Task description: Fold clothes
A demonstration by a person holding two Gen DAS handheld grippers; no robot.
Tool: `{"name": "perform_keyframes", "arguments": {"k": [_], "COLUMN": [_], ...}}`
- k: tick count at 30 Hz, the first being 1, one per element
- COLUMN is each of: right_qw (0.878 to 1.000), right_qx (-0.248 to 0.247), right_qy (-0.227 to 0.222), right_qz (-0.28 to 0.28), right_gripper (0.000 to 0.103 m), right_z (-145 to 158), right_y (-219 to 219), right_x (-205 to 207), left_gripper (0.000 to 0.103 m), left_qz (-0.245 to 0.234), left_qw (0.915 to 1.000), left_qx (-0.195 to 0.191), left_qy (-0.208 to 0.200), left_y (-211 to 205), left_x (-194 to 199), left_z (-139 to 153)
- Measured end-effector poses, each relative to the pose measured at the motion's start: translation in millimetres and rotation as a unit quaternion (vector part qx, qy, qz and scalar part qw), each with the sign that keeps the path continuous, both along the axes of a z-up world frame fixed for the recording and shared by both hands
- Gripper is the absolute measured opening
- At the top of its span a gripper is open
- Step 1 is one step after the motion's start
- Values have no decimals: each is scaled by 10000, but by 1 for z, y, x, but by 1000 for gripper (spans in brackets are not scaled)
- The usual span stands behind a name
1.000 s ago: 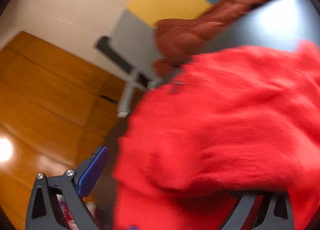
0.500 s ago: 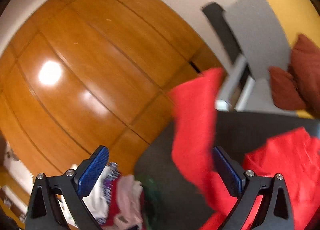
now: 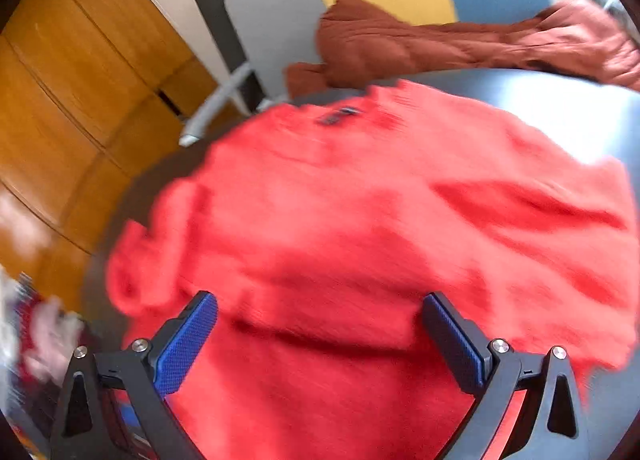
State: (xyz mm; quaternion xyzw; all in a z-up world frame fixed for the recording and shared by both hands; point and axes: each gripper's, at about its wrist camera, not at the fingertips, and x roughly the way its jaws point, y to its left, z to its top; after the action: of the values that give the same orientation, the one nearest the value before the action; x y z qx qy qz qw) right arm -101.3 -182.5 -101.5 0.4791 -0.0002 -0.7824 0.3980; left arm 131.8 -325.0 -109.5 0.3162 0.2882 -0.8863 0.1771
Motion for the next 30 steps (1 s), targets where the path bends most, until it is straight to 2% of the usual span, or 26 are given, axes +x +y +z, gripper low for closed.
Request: {"name": "perform_keyframes", "arguments": {"k": [5,7,10,13,18,19,21,25,27,30], "right_qw": [9960,9948,9940,9960,9972,9973,9972,9969,9967,9965], "right_qx": [214,339,416,128,-269,-314,-398,-563,-620,-656], "right_qy": [843,933,981,860,660,638,596,517,488,473], "right_qz": [202,235,248,229,210,207,203,201,198,201], "right_gripper": [103,103,103,103,103,103,103,103,103,103], "right_z": [-3,0,-5,-7,-6,-6,-6,-6,-6,-7], "right_y": [9,8,4,10,17,18,19,27,27,28], "right_x": [14,20,18,15,12,11,11,9,9,7], "left_gripper": [35,38,42,43,43,40,15,9,9,9], "left_qz": [661,905,1270,1631,1904,1979,2058,2244,2502,3008], "left_qw": [9968,9938,9875,9790,9595,9551,9516,9519,9509,9444], "left_qx": [361,511,734,956,1312,1355,1338,1038,870,482], "left_qy": [-281,-401,-580,-758,-1611,-1737,-1848,-1809,-1599,-1241], "left_y": [-55,-78,-111,-145,-181,-185,-189,-191,-196,-210], "left_x": [-3,-6,-10,-13,-39,-42,-44,-39,-27,-5], "left_z": [14,19,28,36,16,11,6,14,30,68]}}
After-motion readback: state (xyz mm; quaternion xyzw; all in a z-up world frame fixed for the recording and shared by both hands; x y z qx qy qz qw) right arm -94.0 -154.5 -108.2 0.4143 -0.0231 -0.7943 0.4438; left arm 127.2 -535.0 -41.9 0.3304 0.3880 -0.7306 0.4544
